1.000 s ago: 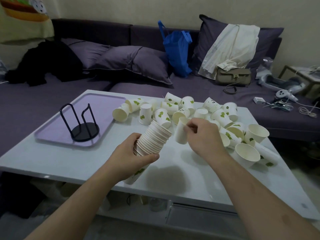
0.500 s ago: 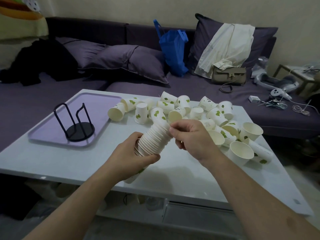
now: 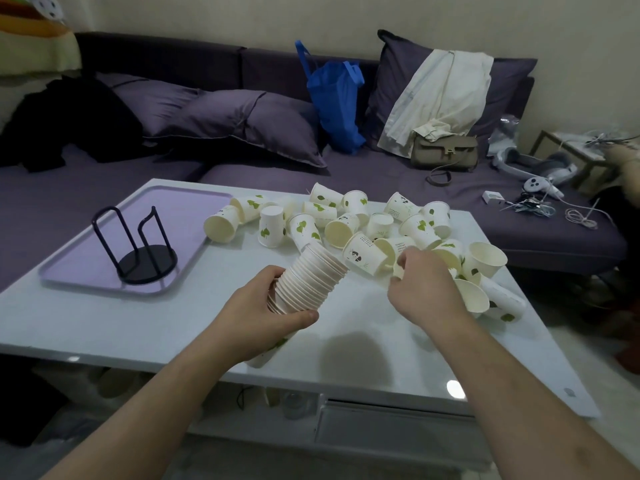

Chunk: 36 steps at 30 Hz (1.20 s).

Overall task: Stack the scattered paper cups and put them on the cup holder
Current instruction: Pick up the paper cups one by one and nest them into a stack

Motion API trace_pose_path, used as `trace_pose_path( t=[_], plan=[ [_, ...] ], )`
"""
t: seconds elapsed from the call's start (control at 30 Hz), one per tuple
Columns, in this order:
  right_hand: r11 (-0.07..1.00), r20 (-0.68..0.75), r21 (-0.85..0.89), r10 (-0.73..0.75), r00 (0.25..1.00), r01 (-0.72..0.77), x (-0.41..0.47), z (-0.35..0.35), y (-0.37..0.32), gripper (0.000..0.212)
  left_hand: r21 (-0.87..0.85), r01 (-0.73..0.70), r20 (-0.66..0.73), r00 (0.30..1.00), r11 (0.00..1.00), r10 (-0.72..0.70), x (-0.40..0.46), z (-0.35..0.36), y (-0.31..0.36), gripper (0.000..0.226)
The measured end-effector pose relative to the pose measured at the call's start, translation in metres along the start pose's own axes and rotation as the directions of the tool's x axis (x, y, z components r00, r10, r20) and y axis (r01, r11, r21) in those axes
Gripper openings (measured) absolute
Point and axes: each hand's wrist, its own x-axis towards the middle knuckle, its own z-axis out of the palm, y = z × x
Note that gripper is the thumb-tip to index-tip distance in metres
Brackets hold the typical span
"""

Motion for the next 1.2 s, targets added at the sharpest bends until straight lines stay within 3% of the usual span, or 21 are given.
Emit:
trace_pose_path(
  t=[0.13, 0.27, 0.37, 0.5, 0.63, 0.77, 0.93, 1.07, 1.13, 1.2],
  plan=[
    [0.993, 0.06, -0.115, 0.031, 0.998, -0.023, -0.002, 0.01, 0.004, 0.011, -0.018, 0.001, 0.008, 1.0, 1.0, -0.001, -0.001, 0.001, 0.0, 0.063],
    [0.997, -0.039, -0.066, -0.028, 0.999, 0.025, -0.002, 0.008, -0.001, 0.009, -0.013, 0.001, 0.002, 1.0, 1.0, -0.001, -0.003, -0.001, -0.001, 0.063],
    [0.984, -0.201, 0.13, -0.093, 0.975, 0.121, -0.004, -0.004, -0.011, 0.013, 0.006, 0.002, 0.004, 1.0, 1.0, -0.002, -0.002, -0.004, -0.003, 0.063],
    [0.841, -0.331, 0.484, -0.08, 0.94, 0.242, -0.012, -0.017, -0.026, 0.012, 0.033, 0.009, 0.02, 1.0, 0.999, -0.01, -0.002, -0.005, -0.003, 0.067],
    [0.651, -0.242, 0.719, -0.092, 0.966, 0.242, -0.016, -0.011, -0.038, 0.014, 0.052, -0.003, 0.029, 1.0, 0.999, 0.001, -0.004, -0.004, -0.005, 0.066],
    [0.565, -0.025, 0.81, -0.234, 0.972, 0.157, -0.021, 0.002, -0.047, 0.026, 0.061, -0.007, 0.024, 1.0, 0.998, 0.006, -0.004, -0.002, -0.004, 0.065],
    [0.583, 0.169, 0.811, -0.328, 0.929, 0.058, -0.023, 0.007, -0.048, 0.014, 0.077, 0.008, 0.02, 1.0, 0.997, -0.01, -0.003, -0.002, -0.004, 0.065],
    [0.619, 0.156, 0.784, -0.273, 0.949, 0.049, -0.021, -0.001, -0.042, 0.021, 0.06, 0.022, 0.021, 1.0, 0.998, -0.023, -0.003, -0.003, -0.004, 0.065],
    [0.699, 0.088, 0.712, -0.183, 0.979, 0.066, -0.016, -0.001, -0.036, 0.02, 0.042, 0.024, 0.018, 1.0, 0.999, -0.024, -0.004, -0.004, -0.006, 0.064],
    [0.87, 0.001, 0.483, -0.113, 0.994, 0.099, -0.01, -0.002, -0.026, 0.018, 0.028, 0.026, 0.011, 1.0, 0.999, -0.026, -0.004, -0.005, -0.008, 0.064]
  ],
)
